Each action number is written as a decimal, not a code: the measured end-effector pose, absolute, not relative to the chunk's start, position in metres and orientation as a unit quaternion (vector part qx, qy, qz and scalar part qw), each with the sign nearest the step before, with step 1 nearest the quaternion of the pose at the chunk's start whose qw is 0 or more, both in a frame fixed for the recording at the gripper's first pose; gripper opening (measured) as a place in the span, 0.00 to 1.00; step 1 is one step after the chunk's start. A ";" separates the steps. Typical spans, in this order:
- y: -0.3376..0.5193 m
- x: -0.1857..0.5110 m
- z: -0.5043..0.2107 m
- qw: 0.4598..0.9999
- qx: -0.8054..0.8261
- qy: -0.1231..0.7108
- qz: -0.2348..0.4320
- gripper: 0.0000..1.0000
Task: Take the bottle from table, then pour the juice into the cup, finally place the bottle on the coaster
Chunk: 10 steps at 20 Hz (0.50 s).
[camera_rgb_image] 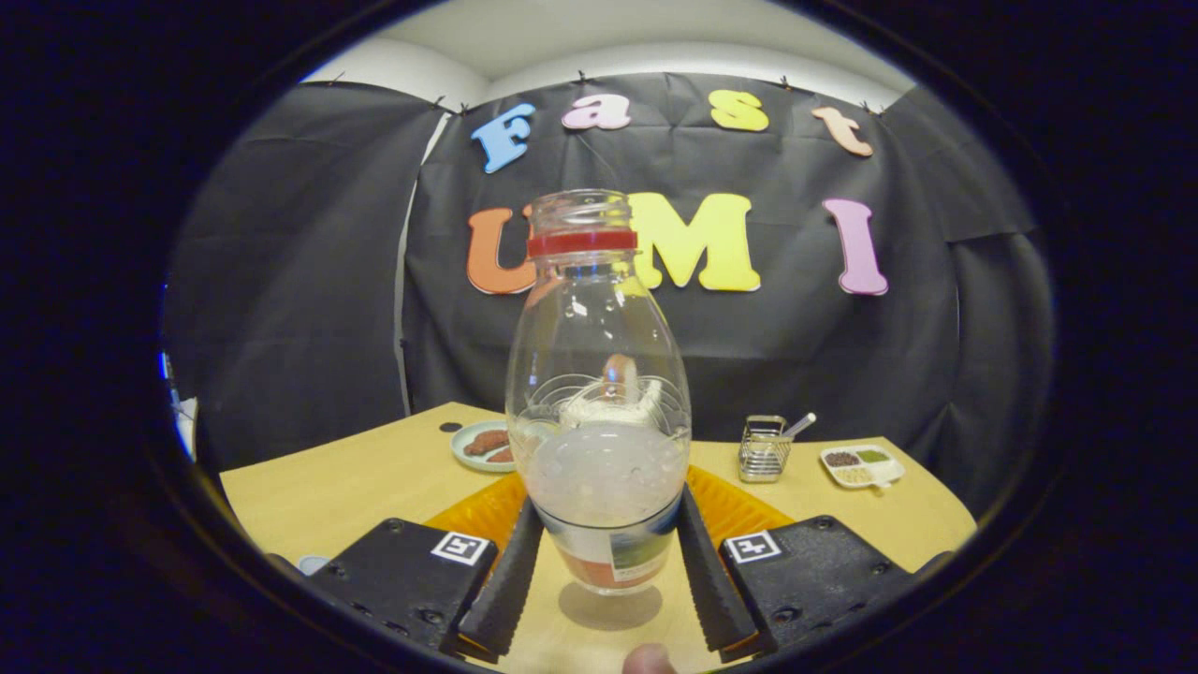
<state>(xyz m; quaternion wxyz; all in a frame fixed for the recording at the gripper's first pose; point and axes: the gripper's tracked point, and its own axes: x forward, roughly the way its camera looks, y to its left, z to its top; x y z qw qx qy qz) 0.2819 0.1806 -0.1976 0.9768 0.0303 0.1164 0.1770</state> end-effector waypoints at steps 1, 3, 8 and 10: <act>0.182 0.288 -0.212 0.976 0.031 0.126 0.177 0.77; 0.185 0.294 -0.236 0.973 0.033 0.144 0.175 0.77; 0.189 0.299 -0.279 0.969 0.020 0.175 0.173 0.77; 0.191 0.299 -0.286 0.968 0.015 0.178 0.174 0.78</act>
